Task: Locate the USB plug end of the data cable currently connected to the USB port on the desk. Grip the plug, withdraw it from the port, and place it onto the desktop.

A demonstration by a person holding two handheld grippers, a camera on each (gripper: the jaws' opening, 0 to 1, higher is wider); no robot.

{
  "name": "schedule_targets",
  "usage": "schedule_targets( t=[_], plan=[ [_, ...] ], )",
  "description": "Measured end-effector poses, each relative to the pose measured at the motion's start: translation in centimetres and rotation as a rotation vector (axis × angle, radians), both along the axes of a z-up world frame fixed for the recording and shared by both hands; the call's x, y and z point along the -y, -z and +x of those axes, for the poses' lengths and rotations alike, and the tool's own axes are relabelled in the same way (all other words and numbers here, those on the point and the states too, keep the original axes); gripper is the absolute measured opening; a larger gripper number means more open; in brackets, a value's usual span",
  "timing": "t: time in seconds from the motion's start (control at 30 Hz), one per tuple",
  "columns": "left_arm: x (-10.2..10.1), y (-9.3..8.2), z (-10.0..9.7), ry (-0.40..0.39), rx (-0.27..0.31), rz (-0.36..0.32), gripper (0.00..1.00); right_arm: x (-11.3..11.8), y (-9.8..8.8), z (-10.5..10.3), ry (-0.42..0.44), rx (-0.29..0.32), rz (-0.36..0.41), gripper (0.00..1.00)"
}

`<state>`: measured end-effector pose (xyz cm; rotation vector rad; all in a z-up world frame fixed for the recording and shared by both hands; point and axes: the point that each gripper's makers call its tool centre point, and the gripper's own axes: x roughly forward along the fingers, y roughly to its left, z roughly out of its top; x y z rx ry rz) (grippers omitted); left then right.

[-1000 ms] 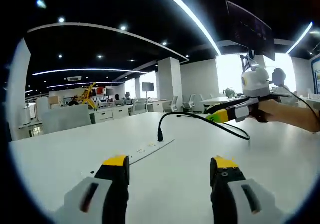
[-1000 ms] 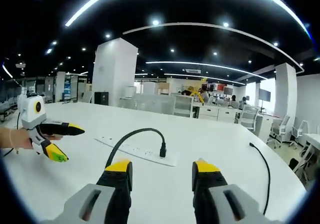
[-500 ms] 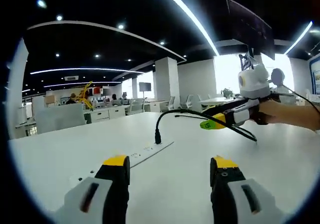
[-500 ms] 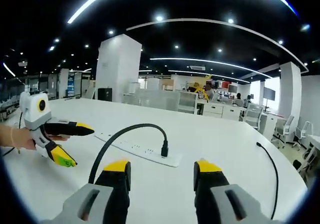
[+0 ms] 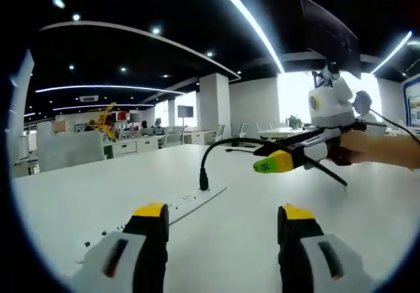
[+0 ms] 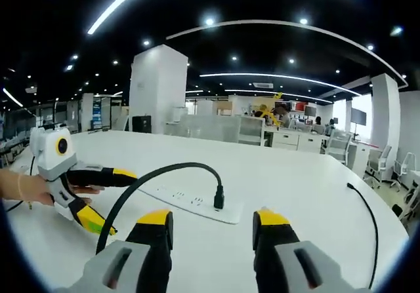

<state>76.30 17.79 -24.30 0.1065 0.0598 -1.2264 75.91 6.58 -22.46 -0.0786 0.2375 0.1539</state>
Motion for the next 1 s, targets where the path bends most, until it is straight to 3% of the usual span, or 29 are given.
schedule_targets(
  t=[0.4,0.73,1.0],
  plan=[
    [1.7,0.6,2.6,-0.018,0.015,0.017,0.68,0.0,0.3,2.3,-0.018,0.003,0.029,0.48],
    [3.6,0.7,3.3,0.026,0.031,0.011,0.69,-0.2,1.5,4.1,-0.02,-0.014,0.029,0.44],
    [4.7,0.6,3.9,0.044,0.032,0.004,0.69,-0.2,1.5,6.0,-0.016,-0.024,0.054,0.4]
  ],
)
